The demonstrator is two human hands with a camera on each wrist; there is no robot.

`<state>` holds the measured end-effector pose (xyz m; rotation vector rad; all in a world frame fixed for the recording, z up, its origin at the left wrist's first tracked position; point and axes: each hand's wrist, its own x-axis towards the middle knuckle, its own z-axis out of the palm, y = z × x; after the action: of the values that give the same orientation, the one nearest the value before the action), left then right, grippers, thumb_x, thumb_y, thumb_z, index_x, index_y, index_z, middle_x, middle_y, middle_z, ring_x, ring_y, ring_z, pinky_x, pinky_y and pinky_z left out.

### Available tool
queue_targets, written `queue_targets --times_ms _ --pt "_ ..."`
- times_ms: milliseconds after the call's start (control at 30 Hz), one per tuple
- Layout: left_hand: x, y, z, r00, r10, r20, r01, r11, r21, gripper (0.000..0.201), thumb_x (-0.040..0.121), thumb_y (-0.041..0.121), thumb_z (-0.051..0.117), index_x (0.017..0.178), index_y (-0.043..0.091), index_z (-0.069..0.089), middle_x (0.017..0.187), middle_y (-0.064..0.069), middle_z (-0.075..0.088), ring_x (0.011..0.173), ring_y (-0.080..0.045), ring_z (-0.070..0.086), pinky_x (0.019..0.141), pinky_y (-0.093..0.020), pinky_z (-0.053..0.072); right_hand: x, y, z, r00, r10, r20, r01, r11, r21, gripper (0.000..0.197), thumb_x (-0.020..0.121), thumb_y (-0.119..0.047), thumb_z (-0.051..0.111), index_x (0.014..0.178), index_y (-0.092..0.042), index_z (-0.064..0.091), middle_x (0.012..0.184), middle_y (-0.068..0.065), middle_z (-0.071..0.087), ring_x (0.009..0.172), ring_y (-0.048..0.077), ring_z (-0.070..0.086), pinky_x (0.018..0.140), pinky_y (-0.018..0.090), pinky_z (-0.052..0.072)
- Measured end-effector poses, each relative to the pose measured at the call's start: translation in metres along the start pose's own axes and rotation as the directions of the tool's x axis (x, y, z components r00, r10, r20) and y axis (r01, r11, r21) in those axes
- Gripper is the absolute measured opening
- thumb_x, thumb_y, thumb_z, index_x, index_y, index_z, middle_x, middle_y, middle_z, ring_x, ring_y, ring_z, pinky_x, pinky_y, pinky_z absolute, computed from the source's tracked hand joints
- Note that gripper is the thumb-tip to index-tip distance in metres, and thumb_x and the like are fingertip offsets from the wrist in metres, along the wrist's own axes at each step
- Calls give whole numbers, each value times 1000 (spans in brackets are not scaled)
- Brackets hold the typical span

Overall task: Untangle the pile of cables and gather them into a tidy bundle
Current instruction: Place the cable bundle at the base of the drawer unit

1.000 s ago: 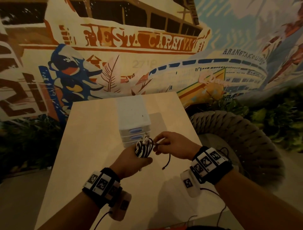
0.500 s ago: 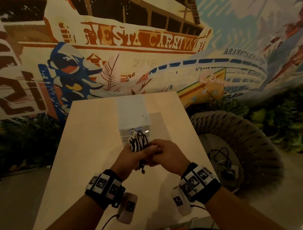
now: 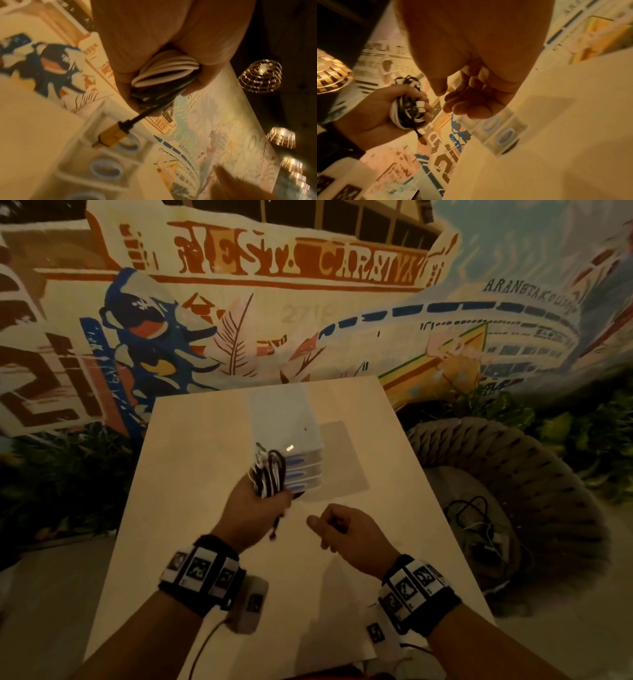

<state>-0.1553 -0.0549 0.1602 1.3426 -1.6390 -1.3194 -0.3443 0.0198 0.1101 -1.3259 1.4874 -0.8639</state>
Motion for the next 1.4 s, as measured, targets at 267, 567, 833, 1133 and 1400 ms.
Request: queue_targets --times_ms 267,567,833,1133,1400 --pt "83 16 -47 954 293 -59 -197 766 612 35 82 19 73 108 9 51 87 -5 57 74 -28 51 68 -38 41 33 67 28 843 523 124 -464 592 659 37 102 -38 55 107 -3 64 98 16 72 80 31 69 73 39 59" --pt "138 -16 -33 964 197 176 -259 570 780 33 86 29 71 106 16 48 85 0 48 69 -25 45 64 -33 34 120 87 77 800 584 136 -275 155 949 35 106 -25 46 122 0 64 120 18 70 107 36 67 85 41 56" --pt "137 -26 -37 955 236 178 -287 590 755 38 88 34 69 112 11 51 91 -2 50 70 -26 45 64 -35 36 165 85 96 711 697 94 -225 99 969 28 104 -16 47 119 1 63 114 17 68 99 32 64 90 42 54" --pt "138 -33 -33 965 238 111 -247 673 697 38 90 39 66 113 14 50 92 3 46 71 -21 42 65 -31 33 178 87 109 669 740 67 -105 5 994 9 98 -10 62 101 -5 69 98 14 70 89 28 66 87 39 56" --pt "136 -40 -33 963 251 95 -248 698 671 43 87 33 72 117 10 51 96 1 47 74 -23 44 66 -33 34 182 83 109 735 677 36 -16 -36 999 28 101 -13 57 127 -6 65 119 12 72 101 24 69 77 30 57"
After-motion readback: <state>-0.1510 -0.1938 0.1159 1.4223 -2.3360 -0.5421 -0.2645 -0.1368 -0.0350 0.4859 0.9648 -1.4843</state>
